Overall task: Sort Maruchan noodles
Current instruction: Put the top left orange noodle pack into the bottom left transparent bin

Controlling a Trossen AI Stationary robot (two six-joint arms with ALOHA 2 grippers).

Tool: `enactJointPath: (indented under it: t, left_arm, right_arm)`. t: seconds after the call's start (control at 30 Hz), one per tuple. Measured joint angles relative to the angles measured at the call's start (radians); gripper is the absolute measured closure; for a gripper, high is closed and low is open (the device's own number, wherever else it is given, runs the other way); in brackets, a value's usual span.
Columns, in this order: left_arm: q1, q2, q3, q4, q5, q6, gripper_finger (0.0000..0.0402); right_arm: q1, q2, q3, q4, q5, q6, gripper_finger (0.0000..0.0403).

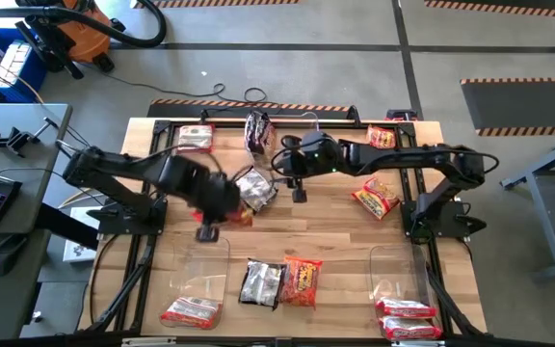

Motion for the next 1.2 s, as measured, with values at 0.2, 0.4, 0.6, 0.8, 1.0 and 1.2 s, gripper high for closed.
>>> enactJointPath:
  t: [0.2, 0.4, 0.6, 0.8, 1.0, 1.2]
  left_arm:
    - [-0.199, 0.000, 0.001, -0.031, 0.016, -0.119, 0.0361]
    - [-0.386, 0.007, 0.001, -0.014, -0.018, -0.362, 0.0361]
    - [-0.547, 0.069, -0.004, 0.022, -0.086, -0.570, 0.0361]
    - [-0.682, 0.168, -0.007, 0.033, -0.054, -0.701, 0.0361]
    - [-0.733, 0.248, -0.007, 0.106, -0.079, -0.713, 0.0360]
    - [-0.735, 0.301, -0.007, 0.116, -0.102, -0.635, 0.0359]
  right_arm:
    - [-0.018, -0.007, -0.112, 0.114, -0.001, 0.047, 0.0367]
    - [-0.024, -0.007, -0.203, 0.263, -0.003, 0.103, 0.0391]
    - [-0.024, -0.007, -0.243, 0.319, -0.003, 0.144, 0.0390]
    - [-0.024, -0.007, -0.245, 0.338, -0.004, 0.149, 0.0402]
    - [-0.024, -0.007, -0.245, 0.381, -0.006, 0.150, 0.0402]
    - [-0.023, -0.007, -0.245, 0.384, -0.006, 0.164, 0.0403]
